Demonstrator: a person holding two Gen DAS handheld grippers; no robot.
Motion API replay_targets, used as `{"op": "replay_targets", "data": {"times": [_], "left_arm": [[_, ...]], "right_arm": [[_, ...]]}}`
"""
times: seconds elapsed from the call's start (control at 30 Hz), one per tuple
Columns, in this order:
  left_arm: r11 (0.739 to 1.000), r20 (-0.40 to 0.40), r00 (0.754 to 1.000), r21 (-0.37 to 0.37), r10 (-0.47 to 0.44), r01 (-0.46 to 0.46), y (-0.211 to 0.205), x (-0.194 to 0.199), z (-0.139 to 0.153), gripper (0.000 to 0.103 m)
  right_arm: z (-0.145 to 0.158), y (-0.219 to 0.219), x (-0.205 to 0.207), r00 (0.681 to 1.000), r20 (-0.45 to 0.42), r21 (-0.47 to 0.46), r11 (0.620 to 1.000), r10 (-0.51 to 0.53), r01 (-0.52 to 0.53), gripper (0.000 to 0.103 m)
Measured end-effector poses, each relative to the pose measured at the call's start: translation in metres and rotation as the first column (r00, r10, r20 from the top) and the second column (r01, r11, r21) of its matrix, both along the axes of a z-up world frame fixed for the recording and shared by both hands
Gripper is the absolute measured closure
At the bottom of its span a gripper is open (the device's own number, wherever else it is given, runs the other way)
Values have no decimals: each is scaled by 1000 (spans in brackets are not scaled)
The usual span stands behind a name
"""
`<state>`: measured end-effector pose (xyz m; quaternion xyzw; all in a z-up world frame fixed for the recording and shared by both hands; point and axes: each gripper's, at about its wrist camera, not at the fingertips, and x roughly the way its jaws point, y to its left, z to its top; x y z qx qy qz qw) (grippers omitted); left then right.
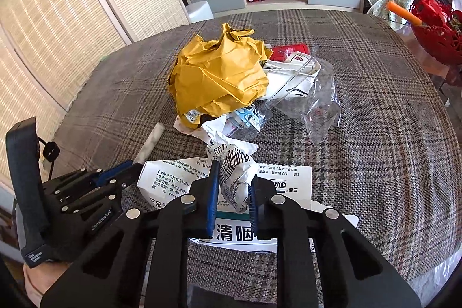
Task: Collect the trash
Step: 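Grasp the cream tube with the left gripper while the right gripper grasps a striped wrapper, then lower both held items into the grey bin and open both grippers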
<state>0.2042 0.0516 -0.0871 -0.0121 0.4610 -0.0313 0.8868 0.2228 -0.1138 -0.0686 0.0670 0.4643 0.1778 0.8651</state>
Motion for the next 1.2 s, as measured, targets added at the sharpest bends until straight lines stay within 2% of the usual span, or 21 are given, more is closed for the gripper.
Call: {"op": "replay_targets", "data": {"times": [0.33,0.53,0.73,0.9,1.2], "left_arm": [[1000,110,994,11,-26,25,-12,-35,47,91],[998,162,985,5,-59,59,-34,-84,73,91],[997,162,984,-17,-74,77,-52,-131,82,91],[995,146,986,-38,-85,91,-64,-172,74,91],[992,56,992,-60,-109,112,-83,-212,22,91]], "right_arm": [[32,-25,-29,998,59,-4,1000,-31,31,84],[51,-45,-68,994,96,7,998,-55,55,84],[57,-56,-120,990,127,-16,998,-55,58,84],[52,-58,-158,989,141,-37,998,-44,50,84],[24,-69,-198,993,106,-54,997,-43,48,84]]}}
